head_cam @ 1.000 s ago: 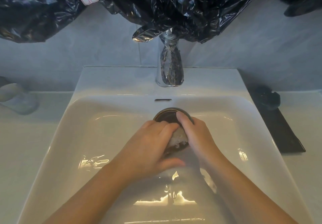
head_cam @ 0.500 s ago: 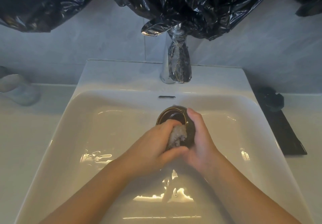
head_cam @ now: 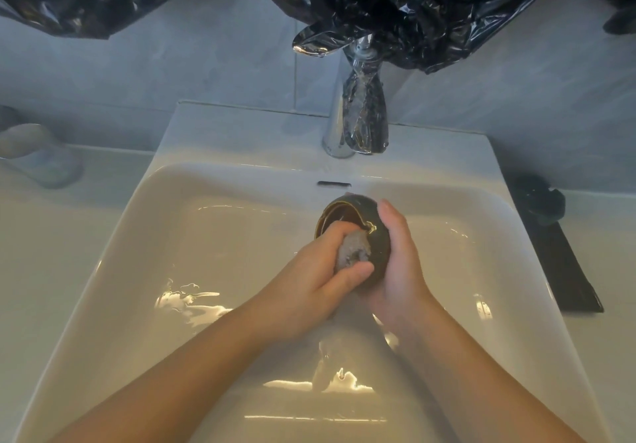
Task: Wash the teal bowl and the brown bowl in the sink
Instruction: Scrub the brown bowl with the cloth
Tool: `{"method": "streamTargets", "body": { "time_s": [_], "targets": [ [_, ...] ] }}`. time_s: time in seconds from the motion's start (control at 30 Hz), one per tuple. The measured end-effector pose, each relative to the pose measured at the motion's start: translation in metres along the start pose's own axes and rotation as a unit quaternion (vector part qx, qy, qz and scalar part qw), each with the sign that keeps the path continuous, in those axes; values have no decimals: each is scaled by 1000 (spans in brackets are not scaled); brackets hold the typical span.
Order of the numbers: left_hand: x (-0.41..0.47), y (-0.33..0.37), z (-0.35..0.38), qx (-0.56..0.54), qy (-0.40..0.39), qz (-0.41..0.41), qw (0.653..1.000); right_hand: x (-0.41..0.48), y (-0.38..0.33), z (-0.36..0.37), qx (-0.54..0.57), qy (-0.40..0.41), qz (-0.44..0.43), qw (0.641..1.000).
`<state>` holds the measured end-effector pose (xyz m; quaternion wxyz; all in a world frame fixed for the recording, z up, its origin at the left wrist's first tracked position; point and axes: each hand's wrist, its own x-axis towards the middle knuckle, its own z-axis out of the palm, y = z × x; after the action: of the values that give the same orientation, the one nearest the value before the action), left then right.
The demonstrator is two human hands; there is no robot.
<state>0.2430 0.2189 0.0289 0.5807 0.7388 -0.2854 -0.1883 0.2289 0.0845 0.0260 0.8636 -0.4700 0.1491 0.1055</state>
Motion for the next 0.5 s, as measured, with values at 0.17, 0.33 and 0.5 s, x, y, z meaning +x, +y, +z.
{"method": "streamTargets", "body": {
  "time_s": [0.17, 0.33, 0.5],
  "targets": [
    [-3, 6, 6, -194, 35, -72, 978, 3, 21, -3, -211, 50, -258, 942],
    [-1, 3, -1, -275, 114, -116, 948, 2, 25, 6, -304, -1, -288, 908],
    [-3, 2, -5, -219, 108, -79, 967, 2, 16, 6, -303, -18, -240, 922]
  ]
}}
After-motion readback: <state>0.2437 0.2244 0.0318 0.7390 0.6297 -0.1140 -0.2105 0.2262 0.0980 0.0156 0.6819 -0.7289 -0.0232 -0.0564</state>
